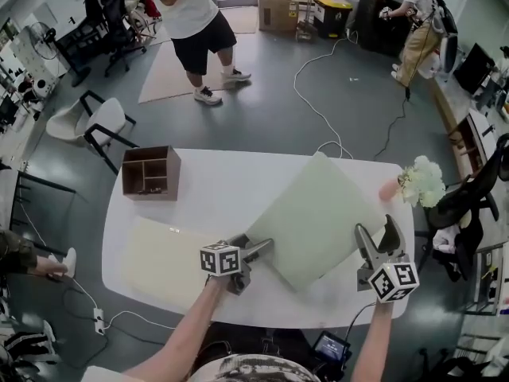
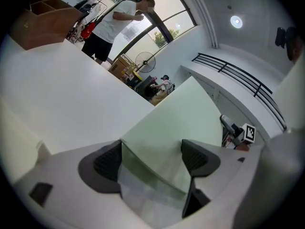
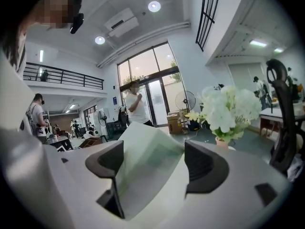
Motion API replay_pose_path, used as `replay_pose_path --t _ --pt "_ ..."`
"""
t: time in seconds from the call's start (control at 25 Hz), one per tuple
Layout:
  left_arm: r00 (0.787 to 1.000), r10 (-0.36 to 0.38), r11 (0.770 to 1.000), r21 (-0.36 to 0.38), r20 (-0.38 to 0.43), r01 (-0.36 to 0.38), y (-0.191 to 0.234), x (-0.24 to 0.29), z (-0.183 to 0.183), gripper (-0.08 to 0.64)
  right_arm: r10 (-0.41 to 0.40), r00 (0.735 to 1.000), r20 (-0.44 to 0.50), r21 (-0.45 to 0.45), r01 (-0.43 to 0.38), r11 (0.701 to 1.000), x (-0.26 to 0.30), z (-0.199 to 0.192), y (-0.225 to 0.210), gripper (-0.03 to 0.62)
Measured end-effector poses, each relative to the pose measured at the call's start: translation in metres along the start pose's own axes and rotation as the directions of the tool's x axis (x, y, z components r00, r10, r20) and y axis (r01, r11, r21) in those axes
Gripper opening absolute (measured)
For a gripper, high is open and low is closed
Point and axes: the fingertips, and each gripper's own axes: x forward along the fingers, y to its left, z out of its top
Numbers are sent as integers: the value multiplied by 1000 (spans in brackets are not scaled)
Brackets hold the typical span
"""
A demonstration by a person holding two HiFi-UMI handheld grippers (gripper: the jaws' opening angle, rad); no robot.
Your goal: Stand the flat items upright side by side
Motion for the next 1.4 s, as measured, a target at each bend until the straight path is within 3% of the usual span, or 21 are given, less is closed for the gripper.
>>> replay_pose_path --t 0.2,0.36,0.52,0.64,0.76,0.88,1.04,1.4 --pt "999 -35 999 3 -27 35 -3 1 -2 390 48 993 111 -20 -46 999 -21 34 30 370" --pt "998 -56 998 0 -41 56 -5 1 -3 391 82 987 139 -92 -69 993 -35 51 55 368" --pt "995 -83 996 9 -52 83 -9 1 -6 391 114 979 169 -106 -97 990 -57 61 74 357" --pt "995 -90 996 20 -53 91 -14 1 -6 391 138 977 163 -145 -114 983 -74 63 86 353" --pt "997 -54 995 80 -54 58 -11 2 -8 380 171 972 162 -166 -144 976 -88 62 101 313" --pt "998 -52 985 162 -45 59 -17 5 -6 306 218 964 154 -169 -192 967 -95 57 120 279" --pt "999 -27 981 191 -35 33 -21 5 -4 245 253 957 140 -164 -230 959 -98 51 140 279" --pt "1000 -8 968 251 2 7 -32 -7 0 239 289 951 108 -200 -264 944 -105 36 165 279"
